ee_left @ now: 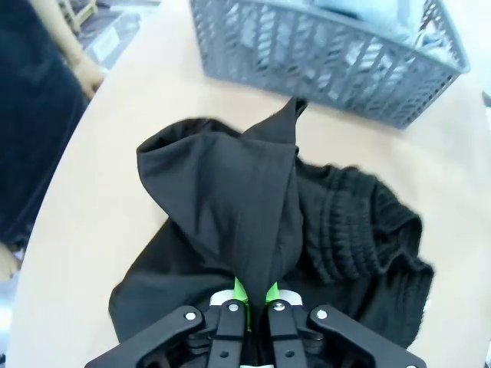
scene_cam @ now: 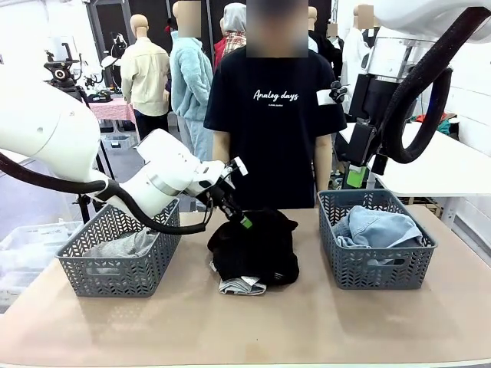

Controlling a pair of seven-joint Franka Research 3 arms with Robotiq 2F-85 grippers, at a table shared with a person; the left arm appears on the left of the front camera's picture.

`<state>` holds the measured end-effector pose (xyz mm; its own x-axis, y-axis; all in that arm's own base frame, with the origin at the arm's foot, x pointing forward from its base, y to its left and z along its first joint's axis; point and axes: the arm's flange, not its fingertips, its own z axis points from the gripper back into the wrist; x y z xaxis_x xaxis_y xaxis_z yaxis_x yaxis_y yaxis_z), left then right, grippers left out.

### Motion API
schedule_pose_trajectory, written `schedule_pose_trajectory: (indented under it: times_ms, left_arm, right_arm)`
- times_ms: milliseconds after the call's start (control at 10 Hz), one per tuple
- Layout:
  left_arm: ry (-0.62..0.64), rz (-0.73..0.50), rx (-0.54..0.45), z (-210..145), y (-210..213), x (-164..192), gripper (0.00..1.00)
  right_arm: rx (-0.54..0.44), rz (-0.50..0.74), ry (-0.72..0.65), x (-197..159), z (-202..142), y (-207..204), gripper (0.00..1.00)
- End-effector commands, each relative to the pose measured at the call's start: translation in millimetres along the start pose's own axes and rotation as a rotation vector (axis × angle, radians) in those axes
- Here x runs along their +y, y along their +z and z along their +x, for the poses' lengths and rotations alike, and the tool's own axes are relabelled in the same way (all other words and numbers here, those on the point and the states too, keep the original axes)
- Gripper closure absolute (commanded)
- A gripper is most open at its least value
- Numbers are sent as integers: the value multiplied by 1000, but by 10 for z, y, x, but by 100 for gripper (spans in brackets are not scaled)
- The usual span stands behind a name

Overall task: Sort the tops and bottoms.
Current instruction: Lift clothes from the center of the table with your left hand.

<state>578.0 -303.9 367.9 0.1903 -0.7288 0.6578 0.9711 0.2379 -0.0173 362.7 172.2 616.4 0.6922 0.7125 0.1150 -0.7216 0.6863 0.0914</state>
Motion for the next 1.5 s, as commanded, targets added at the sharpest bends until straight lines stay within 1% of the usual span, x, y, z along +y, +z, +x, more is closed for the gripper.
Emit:
schedule_pose_trajectory:
  times_ms: [0,100,300,500,600,800,900,1000,1100,1200,1300,1400]
  left_arm:
    - [-75,-10,-81,220,299,-357,100]
    - [-131,26,-97,372,458,-536,100]
    - [-250,91,-98,731,744,-915,100]
    - [-311,193,-71,927,912,-1164,100]
    - [-241,84,-81,980,768,-919,100]
    - [-241,84,-81,980,768,-919,100]
    - [-264,117,-77,1032,841,-1080,100]
    - [-253,144,-105,1083,948,-1134,100]
    - [-316,202,-131,1406,1236,-1225,100]
    - [-392,259,-135,1732,1479,-1350,100]
    - [-454,269,-123,1976,1628,-1428,100]
    - [-485,296,-85,2156,1684,-1495,100]
  right_arm:
    - [10,-4,-1,6,-31,-5,0]
    - [10,-4,-1,6,-31,-5,0]
    - [10,-4,-1,6,-31,-5,0]
    - [10,-4,-1,6,-31,-5,0]
    - [10,-4,-1,6,-31,-5,0]
    - [10,-4,-1,6,-31,-5,0]
    - [10,-4,-1,6,-31,-5,0]
    - [10,-4,-1,6,-31,-5,0]
    - [10,-4,-1,6,-31,-5,0]
    - [10,-4,-1,6,-31,-5,0]
    - [10,-4,-1,6,-31,-5,0]
    - [10,-4,-1,6,-31,-5,0]
